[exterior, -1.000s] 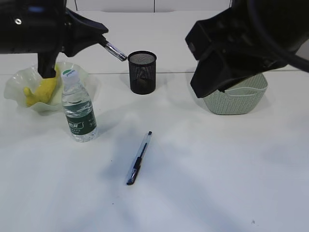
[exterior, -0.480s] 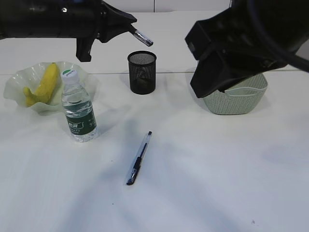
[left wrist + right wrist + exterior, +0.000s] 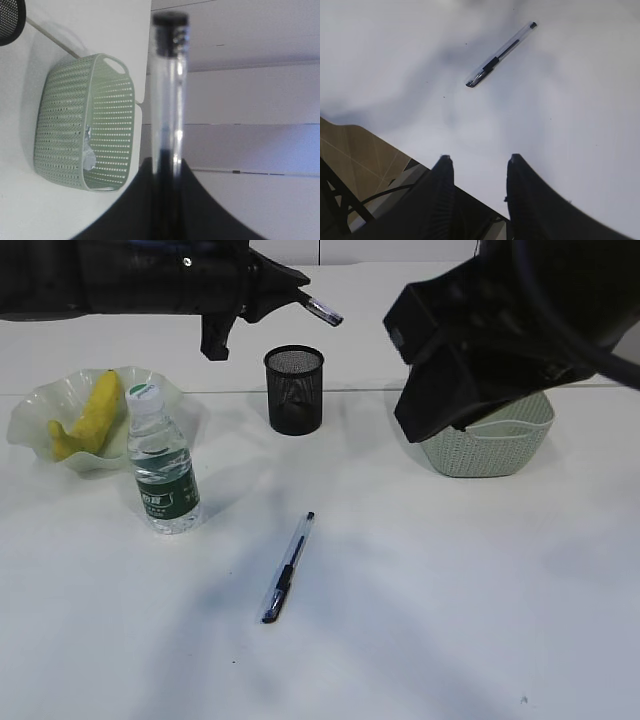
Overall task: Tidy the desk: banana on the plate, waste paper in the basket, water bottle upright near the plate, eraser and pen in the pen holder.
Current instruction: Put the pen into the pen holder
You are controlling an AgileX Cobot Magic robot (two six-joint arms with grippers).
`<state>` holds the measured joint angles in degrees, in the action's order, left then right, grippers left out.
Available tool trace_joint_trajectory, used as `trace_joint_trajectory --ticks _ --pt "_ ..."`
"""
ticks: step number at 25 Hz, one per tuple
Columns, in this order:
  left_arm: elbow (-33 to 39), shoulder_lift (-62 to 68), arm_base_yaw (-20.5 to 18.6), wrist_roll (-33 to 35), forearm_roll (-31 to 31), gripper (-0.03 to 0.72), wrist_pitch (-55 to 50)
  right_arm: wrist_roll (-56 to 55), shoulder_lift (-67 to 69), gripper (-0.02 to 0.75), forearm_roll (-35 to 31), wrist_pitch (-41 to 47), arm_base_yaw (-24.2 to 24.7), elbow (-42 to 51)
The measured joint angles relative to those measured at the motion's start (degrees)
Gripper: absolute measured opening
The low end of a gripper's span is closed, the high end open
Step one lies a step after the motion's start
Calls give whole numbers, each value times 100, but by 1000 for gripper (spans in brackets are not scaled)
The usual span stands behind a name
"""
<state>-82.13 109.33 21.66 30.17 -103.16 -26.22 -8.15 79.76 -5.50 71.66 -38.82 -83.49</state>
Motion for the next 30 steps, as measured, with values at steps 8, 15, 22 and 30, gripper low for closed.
trace_joint_trajectory --ticks 8,15,22,30 --pt "-210 451 -2 -750 0 24 -22 0 0 269 88 0 0 0" --pt "-767 955 -12 -889 10 24 -22 0 0 269 110 0 0 0" --pt "-1182 1277 -23 -1373 10 24 -22 0 0 269 132 0 0 0" --pt "-1439 1670 -143 -1860 22 24 -35 0 0 269 192 0 0 0"
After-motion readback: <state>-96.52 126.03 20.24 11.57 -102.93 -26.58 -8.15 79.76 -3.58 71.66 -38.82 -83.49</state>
